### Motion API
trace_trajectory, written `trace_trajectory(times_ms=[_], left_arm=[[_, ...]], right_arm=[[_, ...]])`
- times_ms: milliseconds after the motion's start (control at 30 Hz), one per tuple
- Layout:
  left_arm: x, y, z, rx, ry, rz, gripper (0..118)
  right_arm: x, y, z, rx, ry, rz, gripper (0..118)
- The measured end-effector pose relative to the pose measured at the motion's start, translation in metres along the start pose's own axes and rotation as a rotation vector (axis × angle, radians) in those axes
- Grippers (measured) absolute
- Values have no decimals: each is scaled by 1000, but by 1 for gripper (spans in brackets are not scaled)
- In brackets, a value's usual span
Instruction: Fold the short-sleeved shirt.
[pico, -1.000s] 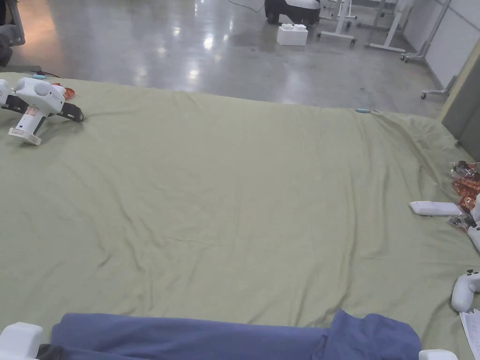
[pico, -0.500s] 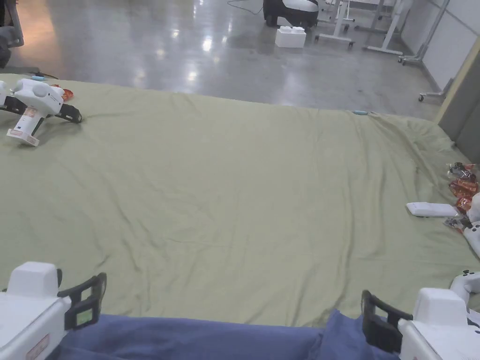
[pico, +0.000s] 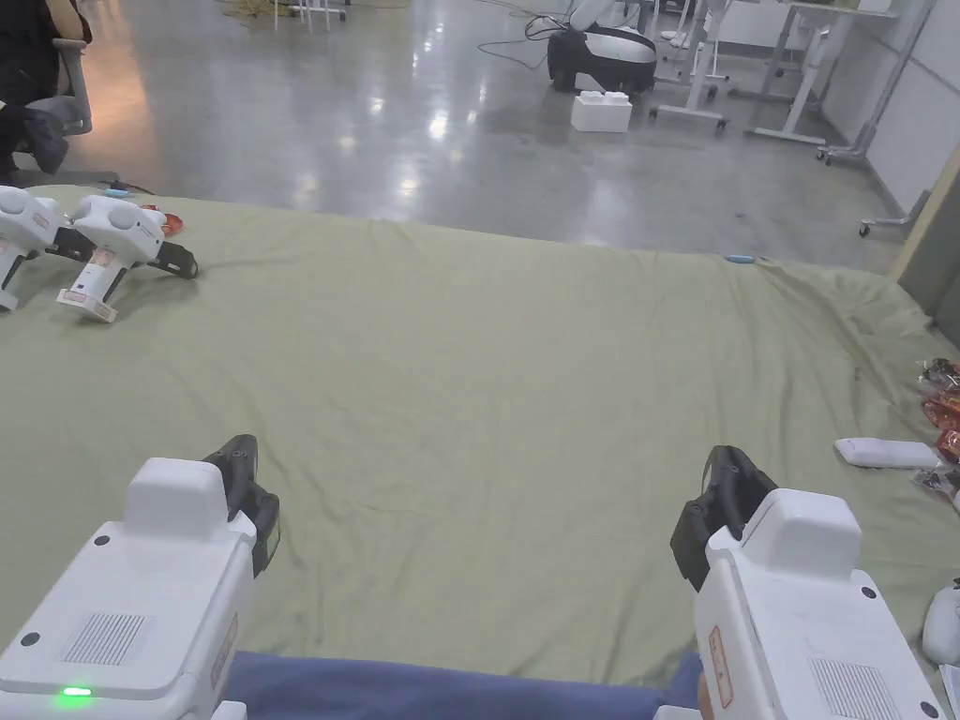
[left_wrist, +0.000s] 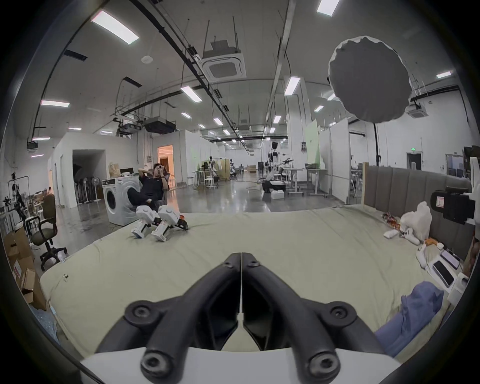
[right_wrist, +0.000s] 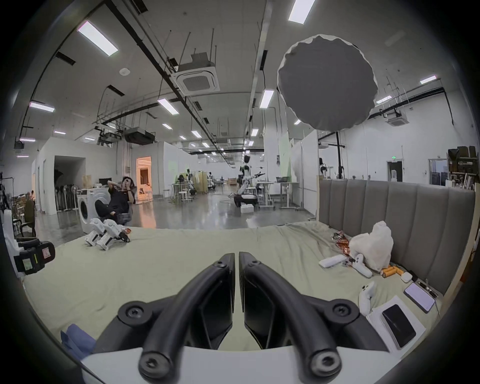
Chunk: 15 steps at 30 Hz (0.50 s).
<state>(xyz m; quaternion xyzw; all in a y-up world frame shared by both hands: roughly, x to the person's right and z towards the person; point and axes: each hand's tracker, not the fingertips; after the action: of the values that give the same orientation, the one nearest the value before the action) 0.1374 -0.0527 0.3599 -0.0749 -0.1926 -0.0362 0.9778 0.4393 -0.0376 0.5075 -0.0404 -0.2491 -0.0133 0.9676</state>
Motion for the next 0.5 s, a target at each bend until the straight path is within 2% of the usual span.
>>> trace_trajectory(times_ms=[167,333,433,500], left_arm=[[-23,-3,-1,-51,2,23,0],[-78,-28,-13,-292,-150,118,0],[-107,-56,-22,-479,-191,116,0],[-126,-76,-27,-574,-211,184,0]], right_arm=[[-3,1,-3,-5,18,13,3],[0,-6,-6,-55,36,34,3],[4,-13,-8,-96,48,48,3],[5,-19,-10,-126,49,55,3]])
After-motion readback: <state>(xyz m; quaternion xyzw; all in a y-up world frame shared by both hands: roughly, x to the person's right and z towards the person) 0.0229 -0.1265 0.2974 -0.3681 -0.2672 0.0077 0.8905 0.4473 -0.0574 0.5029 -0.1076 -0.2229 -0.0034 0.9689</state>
